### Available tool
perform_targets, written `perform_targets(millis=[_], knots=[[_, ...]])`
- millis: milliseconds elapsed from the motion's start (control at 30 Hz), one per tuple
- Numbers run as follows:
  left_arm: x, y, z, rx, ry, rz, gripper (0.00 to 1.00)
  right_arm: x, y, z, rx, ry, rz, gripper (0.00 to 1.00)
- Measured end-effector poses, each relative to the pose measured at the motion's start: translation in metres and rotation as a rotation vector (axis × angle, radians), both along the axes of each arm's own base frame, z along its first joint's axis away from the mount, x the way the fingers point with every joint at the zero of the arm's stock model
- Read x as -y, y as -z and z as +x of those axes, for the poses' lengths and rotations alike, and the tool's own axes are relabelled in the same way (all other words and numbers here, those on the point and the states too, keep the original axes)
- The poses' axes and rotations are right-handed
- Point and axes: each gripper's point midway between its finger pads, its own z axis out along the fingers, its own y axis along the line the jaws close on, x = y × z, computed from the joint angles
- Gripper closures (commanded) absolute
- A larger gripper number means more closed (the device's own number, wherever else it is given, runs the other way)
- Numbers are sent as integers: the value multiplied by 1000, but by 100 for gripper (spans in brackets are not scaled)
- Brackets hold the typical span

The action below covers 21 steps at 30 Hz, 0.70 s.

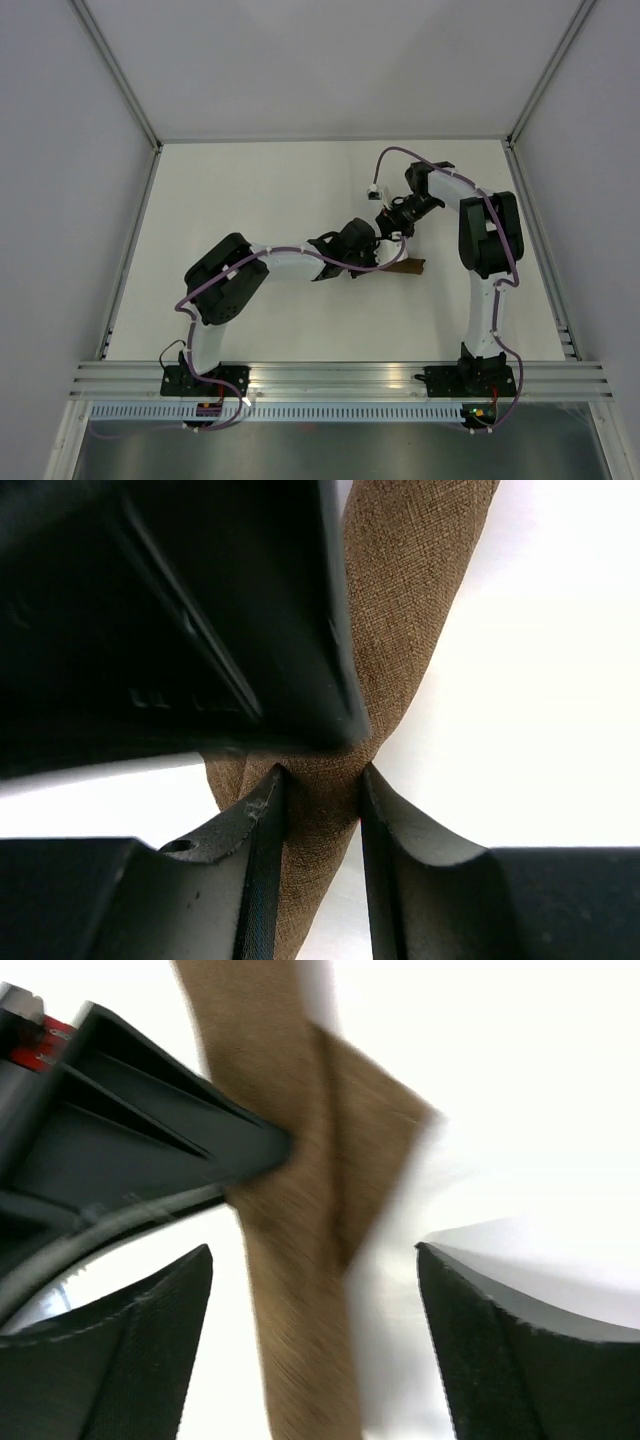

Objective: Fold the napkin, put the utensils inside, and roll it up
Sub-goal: Roll the napkin at the center of the board.

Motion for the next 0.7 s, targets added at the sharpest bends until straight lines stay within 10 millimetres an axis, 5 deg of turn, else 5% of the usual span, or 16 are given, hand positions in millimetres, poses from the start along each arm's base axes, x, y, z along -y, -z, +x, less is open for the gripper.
perform_targets(millis=[233,467,600,700], knots=[[3,-1,1,-73,26,-19,93,29,-20,32,97,125,18,7],[3,-1,7,-226,29,-53,92,79,-60,51,225,302,70,8],[3,-2,12,-347,31,-76,90,114,-88,42,379,405,75,6],[3,-3,15,-458,35,-101,89,114,-105,17,506,414,72,4]])
